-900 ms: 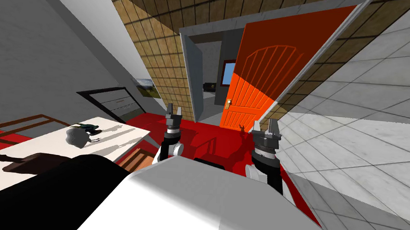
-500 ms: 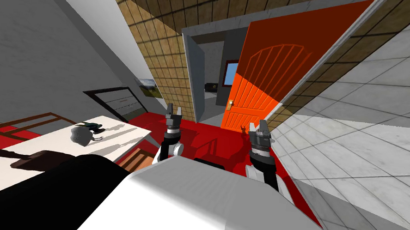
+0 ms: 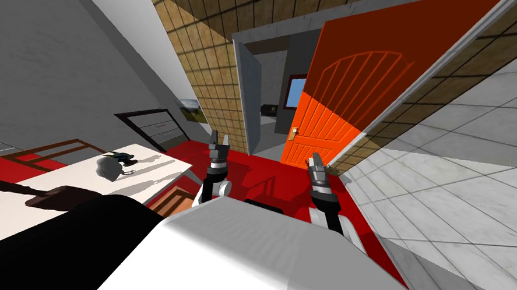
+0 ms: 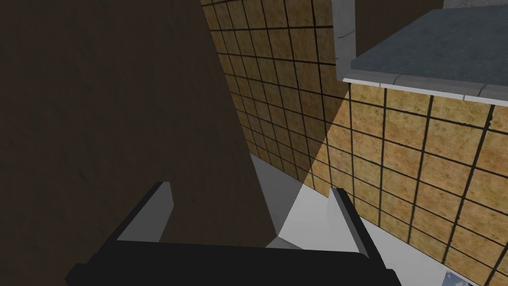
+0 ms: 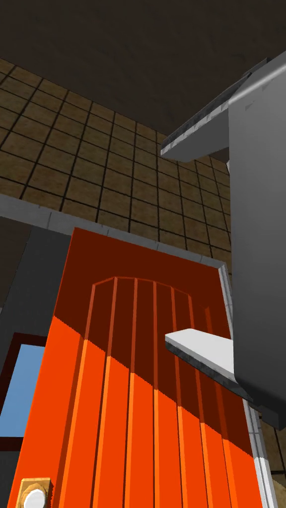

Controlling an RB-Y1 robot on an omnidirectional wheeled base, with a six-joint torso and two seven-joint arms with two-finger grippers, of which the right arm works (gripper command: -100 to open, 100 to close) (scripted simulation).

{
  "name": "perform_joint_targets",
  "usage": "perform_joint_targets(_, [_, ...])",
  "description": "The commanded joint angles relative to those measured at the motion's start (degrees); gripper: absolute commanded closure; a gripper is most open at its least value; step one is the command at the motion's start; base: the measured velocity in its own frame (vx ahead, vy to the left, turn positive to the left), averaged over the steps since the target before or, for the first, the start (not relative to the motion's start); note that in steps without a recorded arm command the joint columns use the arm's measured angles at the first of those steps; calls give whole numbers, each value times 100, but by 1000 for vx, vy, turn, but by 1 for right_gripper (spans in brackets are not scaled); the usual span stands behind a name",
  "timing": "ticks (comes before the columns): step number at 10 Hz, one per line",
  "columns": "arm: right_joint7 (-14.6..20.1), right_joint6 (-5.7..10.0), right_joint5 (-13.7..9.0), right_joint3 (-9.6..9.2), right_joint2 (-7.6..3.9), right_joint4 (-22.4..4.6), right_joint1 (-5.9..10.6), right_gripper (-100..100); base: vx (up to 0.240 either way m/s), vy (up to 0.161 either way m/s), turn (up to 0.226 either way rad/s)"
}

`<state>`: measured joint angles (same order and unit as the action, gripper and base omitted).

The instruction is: Push the door open

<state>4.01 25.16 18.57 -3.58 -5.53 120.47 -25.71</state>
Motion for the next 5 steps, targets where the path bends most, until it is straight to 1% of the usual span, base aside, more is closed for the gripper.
perform_joint_targets(1, [-35,-143,286,48,-101,-229,71,-100,92,-2,94])
perform_joint_targets(3, [-97,-353,645,71,-211,-481,159,-100,97,-4,107])
perform_joint_targets(4, [-97,-353,680,71,-211,-481,159,-100,62,-1,18])
perform_joint_targets(5, [-133,-472,899,84,-273,-624,208,-100,47,7,65])
